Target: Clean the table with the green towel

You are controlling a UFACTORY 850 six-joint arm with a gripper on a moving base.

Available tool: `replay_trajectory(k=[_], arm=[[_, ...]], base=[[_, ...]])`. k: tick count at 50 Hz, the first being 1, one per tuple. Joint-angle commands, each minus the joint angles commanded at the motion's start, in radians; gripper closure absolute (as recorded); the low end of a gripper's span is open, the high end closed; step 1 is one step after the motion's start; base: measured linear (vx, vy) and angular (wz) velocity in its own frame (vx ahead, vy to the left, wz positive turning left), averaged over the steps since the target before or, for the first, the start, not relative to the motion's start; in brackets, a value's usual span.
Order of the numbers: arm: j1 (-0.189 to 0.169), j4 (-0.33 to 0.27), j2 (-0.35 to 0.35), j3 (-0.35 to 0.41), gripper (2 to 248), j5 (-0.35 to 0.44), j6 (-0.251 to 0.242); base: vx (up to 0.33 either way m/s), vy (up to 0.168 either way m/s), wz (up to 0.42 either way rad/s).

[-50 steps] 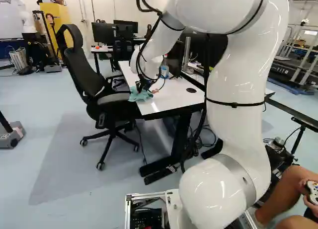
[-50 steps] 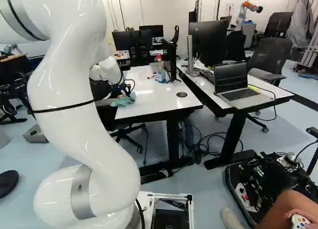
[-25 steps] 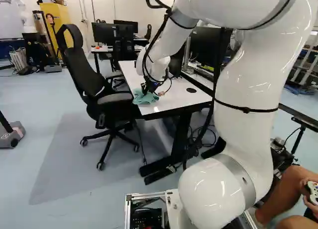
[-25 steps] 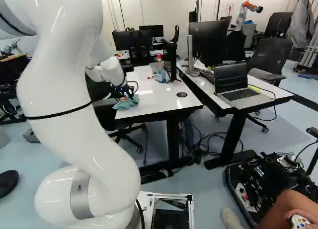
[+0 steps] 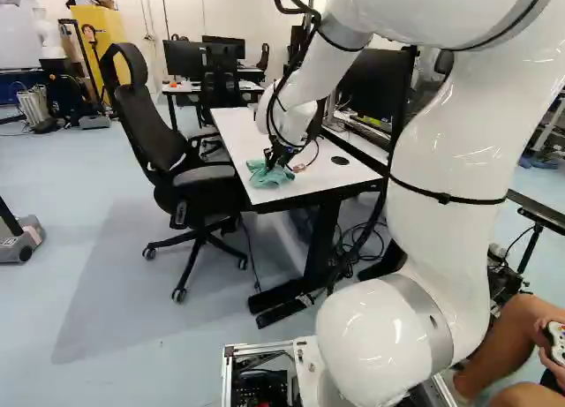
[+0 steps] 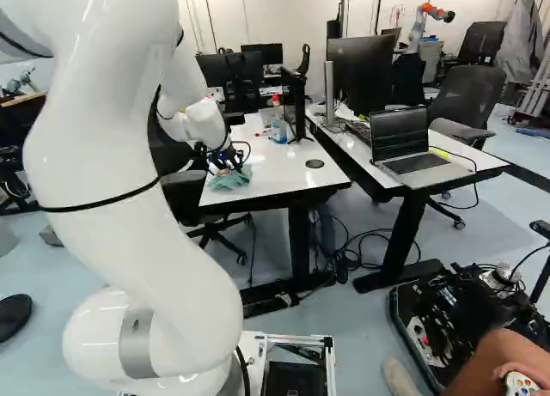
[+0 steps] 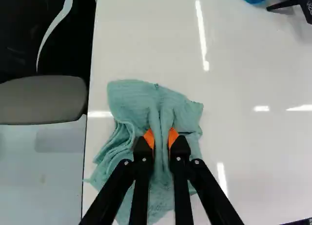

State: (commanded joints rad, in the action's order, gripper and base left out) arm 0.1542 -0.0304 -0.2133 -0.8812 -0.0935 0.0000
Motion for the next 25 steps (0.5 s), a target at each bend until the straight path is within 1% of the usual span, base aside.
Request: replay_trajectory(k=[14,25], arm=[[-0.038,0.000,-0.036,-0.043,200,0.000,0.000],[-0.054,0.000,-0.080,-0.096,200,0.000,0.000]], base=[[0.000,0.000,0.000],[0.000,0.000,0.000]])
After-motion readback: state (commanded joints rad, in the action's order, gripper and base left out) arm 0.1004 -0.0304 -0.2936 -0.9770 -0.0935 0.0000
